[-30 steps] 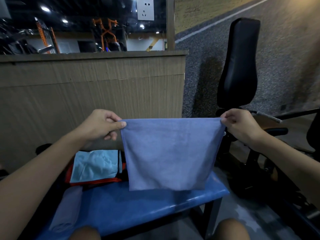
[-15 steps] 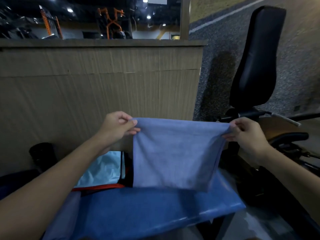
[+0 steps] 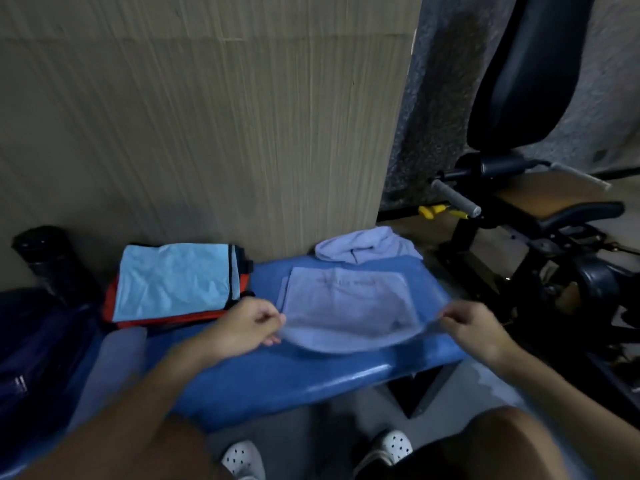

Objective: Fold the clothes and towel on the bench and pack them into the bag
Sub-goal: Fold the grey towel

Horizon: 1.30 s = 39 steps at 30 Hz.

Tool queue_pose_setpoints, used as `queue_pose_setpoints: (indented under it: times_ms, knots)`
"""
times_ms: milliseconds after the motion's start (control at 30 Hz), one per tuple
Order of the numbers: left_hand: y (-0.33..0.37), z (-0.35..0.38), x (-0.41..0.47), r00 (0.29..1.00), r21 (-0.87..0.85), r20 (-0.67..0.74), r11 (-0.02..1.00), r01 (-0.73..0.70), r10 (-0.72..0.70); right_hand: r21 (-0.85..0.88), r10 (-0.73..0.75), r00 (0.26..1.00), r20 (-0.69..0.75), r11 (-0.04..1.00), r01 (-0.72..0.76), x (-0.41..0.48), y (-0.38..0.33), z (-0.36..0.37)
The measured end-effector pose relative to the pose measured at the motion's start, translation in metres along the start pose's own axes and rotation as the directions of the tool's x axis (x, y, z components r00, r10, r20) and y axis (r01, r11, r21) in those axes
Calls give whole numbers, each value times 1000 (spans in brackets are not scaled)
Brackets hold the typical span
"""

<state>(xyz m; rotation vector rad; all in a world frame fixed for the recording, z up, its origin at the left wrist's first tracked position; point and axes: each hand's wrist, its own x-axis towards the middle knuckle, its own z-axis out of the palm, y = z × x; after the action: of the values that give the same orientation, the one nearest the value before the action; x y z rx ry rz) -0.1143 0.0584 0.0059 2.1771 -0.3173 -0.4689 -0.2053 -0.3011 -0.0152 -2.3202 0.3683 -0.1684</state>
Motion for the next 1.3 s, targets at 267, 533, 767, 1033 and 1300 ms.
queue_pose_setpoints:
  times_ms: [267, 533, 767, 1033, 1300]
  knots:
    - [-22, 22, 38, 995, 496, 88, 865, -79, 40, -135, 43, 993, 110, 990, -28, 3, 14, 33]
    - [-37, 71, 89, 982, 648, 109, 738, -187, 153, -313, -36, 994, 106, 947, 68, 43, 10, 91]
    - [-31, 63, 97, 965, 656, 189, 708, -261, 181, -649, -105, 994, 32, 754, 101, 47, 21, 97]
    - [-51, 75, 139, 969, 577, -180, 816, -36, 170, -330, 51, 976, -213, 936, -121, 88, 37, 86]
    - [-59, 71, 150, 942, 413, -307, 911, 8, 132, -235, 126, 979, -163, 959, -162, 108, 32, 93]
